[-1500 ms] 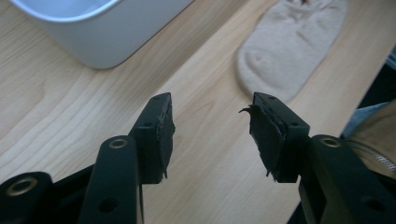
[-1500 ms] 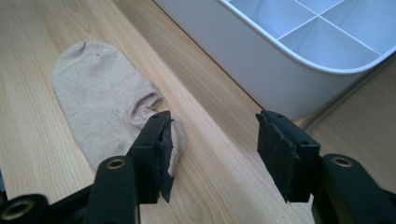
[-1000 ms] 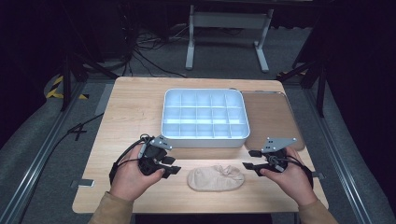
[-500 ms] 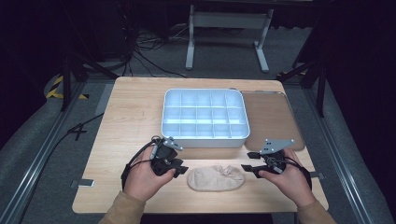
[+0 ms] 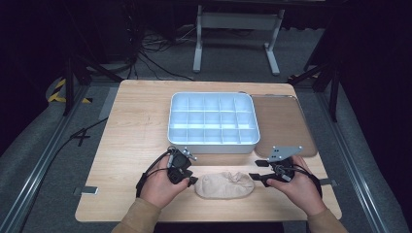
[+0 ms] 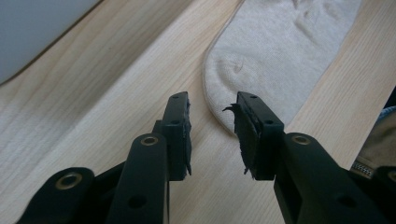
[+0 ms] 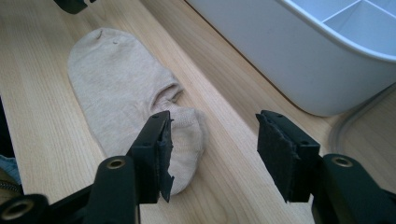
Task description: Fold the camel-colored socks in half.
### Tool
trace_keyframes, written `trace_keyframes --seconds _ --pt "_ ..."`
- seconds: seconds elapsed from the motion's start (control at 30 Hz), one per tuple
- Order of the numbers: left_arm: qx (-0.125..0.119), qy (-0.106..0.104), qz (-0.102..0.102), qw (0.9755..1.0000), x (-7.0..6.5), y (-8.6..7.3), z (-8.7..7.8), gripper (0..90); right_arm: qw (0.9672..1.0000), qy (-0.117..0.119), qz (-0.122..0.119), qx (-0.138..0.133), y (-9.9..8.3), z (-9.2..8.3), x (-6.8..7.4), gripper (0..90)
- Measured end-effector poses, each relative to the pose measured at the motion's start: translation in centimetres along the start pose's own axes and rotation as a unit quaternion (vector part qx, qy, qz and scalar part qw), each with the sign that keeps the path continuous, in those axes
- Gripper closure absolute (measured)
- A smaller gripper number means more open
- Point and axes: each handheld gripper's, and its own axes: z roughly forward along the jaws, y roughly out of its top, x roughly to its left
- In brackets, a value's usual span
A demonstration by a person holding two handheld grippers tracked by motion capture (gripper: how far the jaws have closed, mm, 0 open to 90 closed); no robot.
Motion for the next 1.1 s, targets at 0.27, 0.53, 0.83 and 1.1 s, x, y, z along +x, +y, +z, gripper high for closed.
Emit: trace_keyframes --seconds 0.27,0.53,0.83,1.1 --pt "0.008 0.003 -0.009 0.9999 -0.6 0.1 1.2 64.6 1.0000 0.001 -0.003 0.006 0.0 0.3 0.2 45.5" --pt "0.019 0.007 -0.012 0.9997 -0.9 0.2 2.3 67.2 0.9999 0.003 -0.008 0.010 0.0 0.6 0.4 45.5" --pt "0.027 0.016 -0.001 0.9995 -1.5 0.3 2.9 68.2 0.9998 0.005 -0.010 0.014 0.0 0.8 0.5 45.4" --pt "0.029 0.028 0.009 0.9992 -1.9 0.4 3.0 68.0 0.9998 0.008 -0.010 0.014 -0.1 0.9 0.5 45.4"
